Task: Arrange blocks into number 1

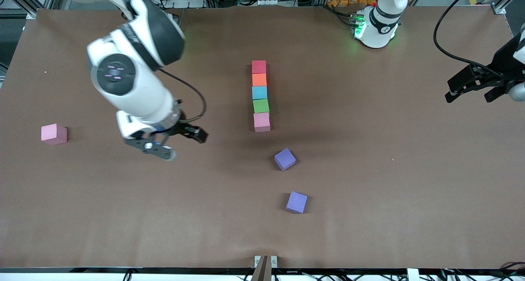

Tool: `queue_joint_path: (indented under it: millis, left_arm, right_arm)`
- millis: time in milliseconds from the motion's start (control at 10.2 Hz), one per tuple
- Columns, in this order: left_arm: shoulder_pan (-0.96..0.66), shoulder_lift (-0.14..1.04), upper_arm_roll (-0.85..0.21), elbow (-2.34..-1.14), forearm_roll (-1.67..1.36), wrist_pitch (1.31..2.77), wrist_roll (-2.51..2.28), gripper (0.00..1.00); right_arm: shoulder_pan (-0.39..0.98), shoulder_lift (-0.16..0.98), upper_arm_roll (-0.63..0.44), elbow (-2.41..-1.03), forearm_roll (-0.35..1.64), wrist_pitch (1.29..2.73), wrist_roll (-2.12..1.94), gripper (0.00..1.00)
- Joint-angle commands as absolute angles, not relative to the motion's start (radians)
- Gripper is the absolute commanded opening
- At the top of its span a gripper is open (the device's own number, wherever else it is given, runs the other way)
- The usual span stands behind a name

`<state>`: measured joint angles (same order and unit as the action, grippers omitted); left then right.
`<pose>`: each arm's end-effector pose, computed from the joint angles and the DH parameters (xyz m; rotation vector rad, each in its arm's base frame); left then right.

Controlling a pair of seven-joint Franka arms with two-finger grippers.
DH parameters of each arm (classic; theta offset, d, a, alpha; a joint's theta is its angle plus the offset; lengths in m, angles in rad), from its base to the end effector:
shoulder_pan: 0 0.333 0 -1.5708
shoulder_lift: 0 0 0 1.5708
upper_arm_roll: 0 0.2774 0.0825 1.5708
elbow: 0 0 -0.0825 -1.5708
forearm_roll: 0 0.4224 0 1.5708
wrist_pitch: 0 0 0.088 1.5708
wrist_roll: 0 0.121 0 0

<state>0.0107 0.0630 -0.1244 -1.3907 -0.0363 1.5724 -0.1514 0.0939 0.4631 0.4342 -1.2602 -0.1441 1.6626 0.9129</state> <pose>0.6071 -0.0713 0.6266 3.0768 0.0559 0.1731 0.6410 0.2939 0.4581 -3.0546 0.6332 0.0714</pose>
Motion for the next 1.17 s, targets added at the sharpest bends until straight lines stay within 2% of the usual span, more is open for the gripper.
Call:
queue_joint_path:
  millis: [0,195,488,683,780,976,1073]
  left_arm:
    - [0.012,0.029,-0.117,-1.404,-0.058,1.565,-0.153,1.0]
    - [-0.014,0.029,-0.094,-1.408,-0.046,1.565,-0.141,1.0]
    - [-0.027,0.018,-0.051,-1.408,-0.06,1.565,-0.098,1.0]
    - [-0.064,0.003,0.004,-1.411,-0.061,1.552,-0.097,1.0]
    - [-0.06,0.003,0.005,-1.41,-0.061,1.545,-0.097,1.0]
    - [-0.058,0.003,0.005,-1.41,-0.061,1.536,-0.097,1.0]
    - [-0.06,0.003,0.002,-1.408,-0.061,1.536,-0.098,1.0]
  right_arm:
    - [0.029,0.391,0.433,-1.284,-0.14,1.593,0.826,1.0]
    - [0.0,0.321,0.389,-1.292,-0.135,1.523,0.654,1.0]
    - [0.014,0.221,0.177,-1.317,-0.089,1.411,0.327,1.0]
    - [0.018,0.155,0.011,-1.408,0.015,1.433,0.095,1.0]
    - [0.012,0.137,-0.03,-1.448,0.023,1.468,0.012,1.0]
    - [-0.009,0.085,-0.061,-1.529,0.012,1.563,-0.025,1.0]
    - [-0.015,0.081,-0.066,-1.534,0.012,1.559,-0.025,1.0]
